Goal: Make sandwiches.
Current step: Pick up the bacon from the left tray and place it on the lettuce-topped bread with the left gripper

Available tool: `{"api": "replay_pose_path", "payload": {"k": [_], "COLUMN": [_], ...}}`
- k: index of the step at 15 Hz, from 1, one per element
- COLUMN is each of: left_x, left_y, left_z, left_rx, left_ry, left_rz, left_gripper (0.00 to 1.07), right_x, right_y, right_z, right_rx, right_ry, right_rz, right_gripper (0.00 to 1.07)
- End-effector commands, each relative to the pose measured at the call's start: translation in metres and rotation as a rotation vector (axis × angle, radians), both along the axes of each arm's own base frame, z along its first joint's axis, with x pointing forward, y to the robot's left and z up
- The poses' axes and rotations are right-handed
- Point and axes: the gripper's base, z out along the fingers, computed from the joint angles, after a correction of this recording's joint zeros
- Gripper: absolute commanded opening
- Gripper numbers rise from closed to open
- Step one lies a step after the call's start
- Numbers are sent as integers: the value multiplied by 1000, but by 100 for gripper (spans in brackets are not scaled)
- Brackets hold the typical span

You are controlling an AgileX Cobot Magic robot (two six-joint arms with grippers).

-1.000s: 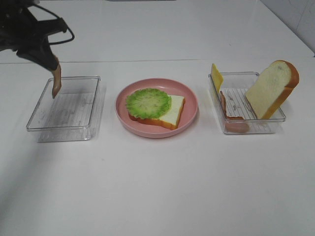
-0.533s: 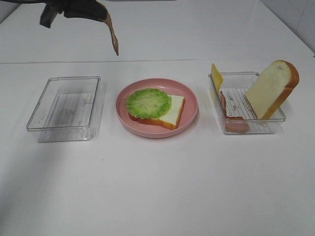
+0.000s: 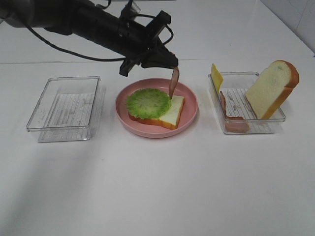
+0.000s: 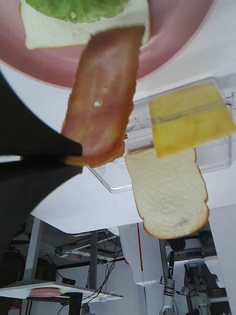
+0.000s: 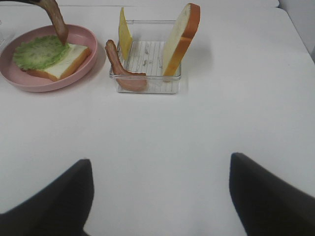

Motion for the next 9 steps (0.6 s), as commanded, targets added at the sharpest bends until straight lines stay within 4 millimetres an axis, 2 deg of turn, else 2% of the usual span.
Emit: {"api": "replay_pose_path", "payload": {"k": [1,4,9], "left_x": [0,-3,-4], "left_y": [-5,-5,-5], "left_z": [-21,-32,-28], "left_rx": [-6,-9,-51], "left_ry": [48,79,100], "left_rz": [-30,-76,-87], "left_gripper": [0,0,0], "right_x": [-1,-1,-1], "right_y": [0,0,0], "right_z": [0,0,0], "right_rx": [-3,-3,-3], "right_ry": [-16,-16,-16], "right_rz": [-6,-6,-6], "right_gripper": [73,73,73]}}
